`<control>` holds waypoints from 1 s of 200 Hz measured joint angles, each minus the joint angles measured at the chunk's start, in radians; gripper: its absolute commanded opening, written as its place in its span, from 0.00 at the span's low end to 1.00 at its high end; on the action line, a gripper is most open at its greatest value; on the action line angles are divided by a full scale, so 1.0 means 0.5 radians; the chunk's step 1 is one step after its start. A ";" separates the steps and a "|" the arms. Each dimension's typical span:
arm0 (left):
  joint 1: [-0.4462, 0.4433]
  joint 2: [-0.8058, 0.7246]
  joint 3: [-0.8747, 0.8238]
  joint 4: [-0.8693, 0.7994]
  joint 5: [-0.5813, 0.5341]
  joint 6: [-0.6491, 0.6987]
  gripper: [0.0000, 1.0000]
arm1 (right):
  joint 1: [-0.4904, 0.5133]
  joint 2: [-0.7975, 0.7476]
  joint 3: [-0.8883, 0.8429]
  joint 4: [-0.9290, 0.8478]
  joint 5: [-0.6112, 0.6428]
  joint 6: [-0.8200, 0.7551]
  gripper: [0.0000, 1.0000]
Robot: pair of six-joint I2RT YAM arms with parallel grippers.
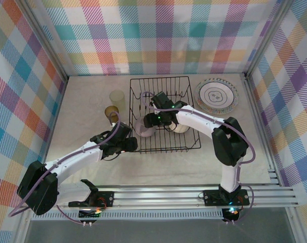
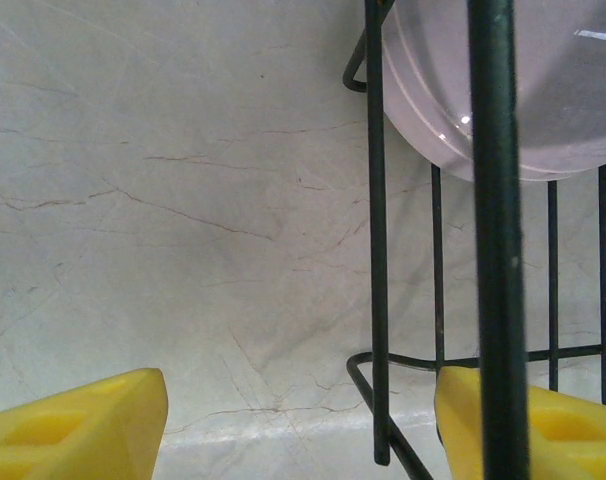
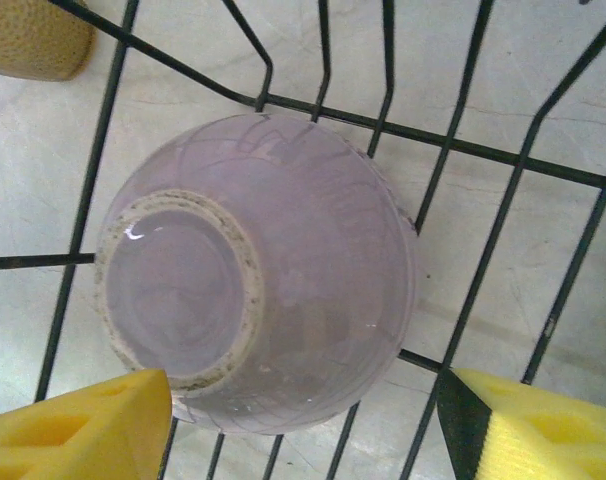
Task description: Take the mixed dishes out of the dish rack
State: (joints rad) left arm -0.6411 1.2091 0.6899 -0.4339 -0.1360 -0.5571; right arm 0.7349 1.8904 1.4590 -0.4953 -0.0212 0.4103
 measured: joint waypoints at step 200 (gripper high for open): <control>0.000 -0.011 -0.043 0.074 -0.014 -0.037 0.67 | -0.021 -0.218 -0.340 0.160 0.037 0.062 0.63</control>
State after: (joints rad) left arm -0.6411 1.2034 0.6682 -0.3969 -0.1432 -0.5755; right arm 0.7246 1.7813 1.2892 -0.4152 -0.0025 0.4412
